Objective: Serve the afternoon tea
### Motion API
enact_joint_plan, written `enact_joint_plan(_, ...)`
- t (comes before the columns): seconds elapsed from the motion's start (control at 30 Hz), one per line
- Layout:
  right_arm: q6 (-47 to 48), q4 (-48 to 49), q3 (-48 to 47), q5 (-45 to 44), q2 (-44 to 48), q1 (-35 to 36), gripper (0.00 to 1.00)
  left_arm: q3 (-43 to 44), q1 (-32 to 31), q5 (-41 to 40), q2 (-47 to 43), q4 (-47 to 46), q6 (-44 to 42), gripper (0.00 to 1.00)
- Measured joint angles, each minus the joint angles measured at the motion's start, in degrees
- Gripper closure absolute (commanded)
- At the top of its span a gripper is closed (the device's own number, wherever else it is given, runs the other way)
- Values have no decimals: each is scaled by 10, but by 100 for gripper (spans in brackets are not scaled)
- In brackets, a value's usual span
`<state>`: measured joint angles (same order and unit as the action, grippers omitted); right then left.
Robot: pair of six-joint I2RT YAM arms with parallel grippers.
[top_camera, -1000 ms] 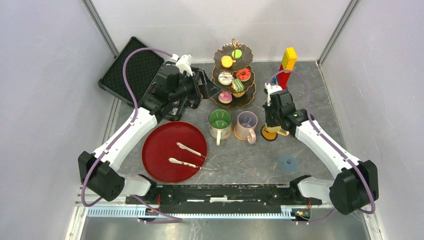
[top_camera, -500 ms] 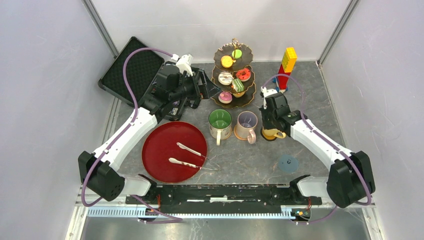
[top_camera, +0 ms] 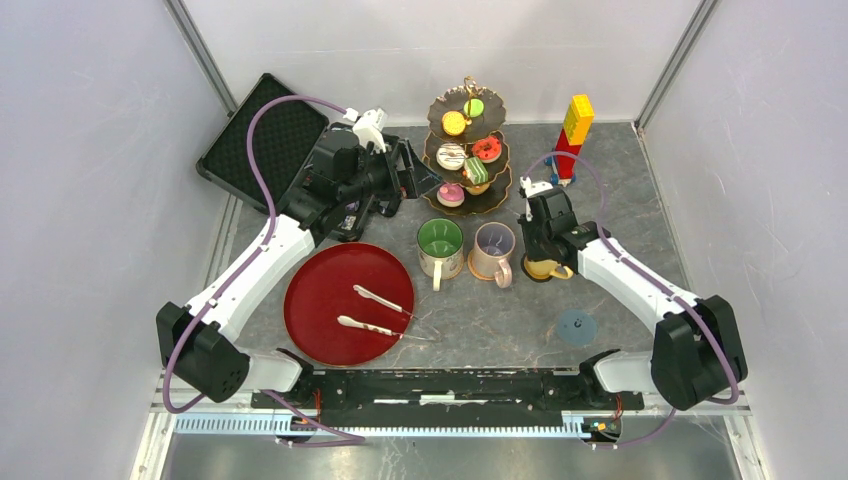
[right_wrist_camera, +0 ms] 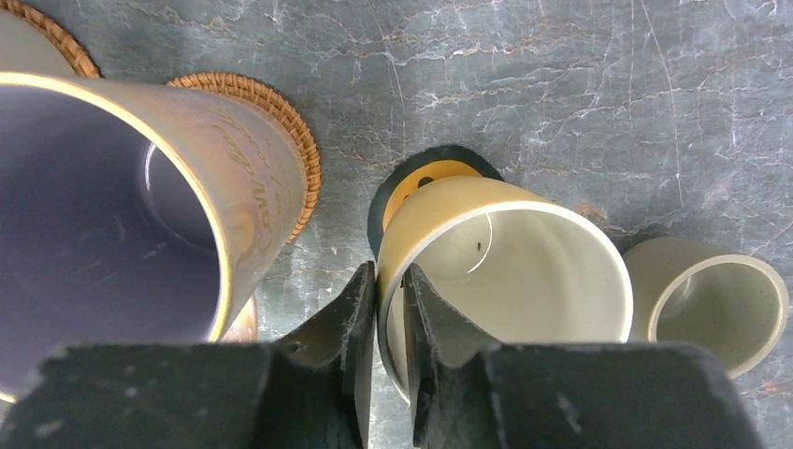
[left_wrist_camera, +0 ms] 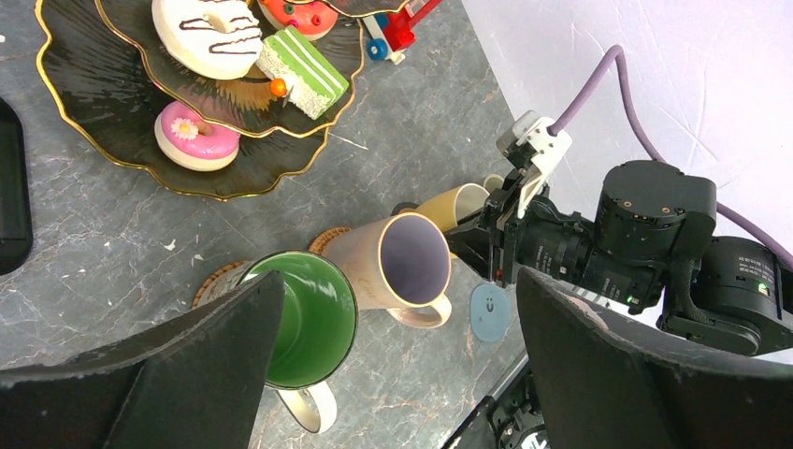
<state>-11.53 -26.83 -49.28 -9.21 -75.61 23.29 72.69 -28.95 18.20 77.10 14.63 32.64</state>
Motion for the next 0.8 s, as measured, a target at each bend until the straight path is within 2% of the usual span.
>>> enact_joint_plan(0.3, 5, -9, -16, -13, 6, 3, 51, 0, 0, 0, 0, 0, 0, 0)
enact_joint_plan(0.4, 8, -27, -38, -34, 29, 3, 40, 0, 0, 0, 0, 0, 0, 0)
enact_joint_plan(0.63, 10, -66, -49, -154, 166, 5, 19, 0, 0, 0, 0, 0, 0, 0)
enact_joint_plan(0.73, 6, -67, -16, -211, 227, -14, 17, 0, 0, 0, 0, 0, 1, 0)
enact_joint_plan(0.8, 9, -64, 14, -210, 246, -64, 17, 0, 0, 0, 0, 0, 1, 0)
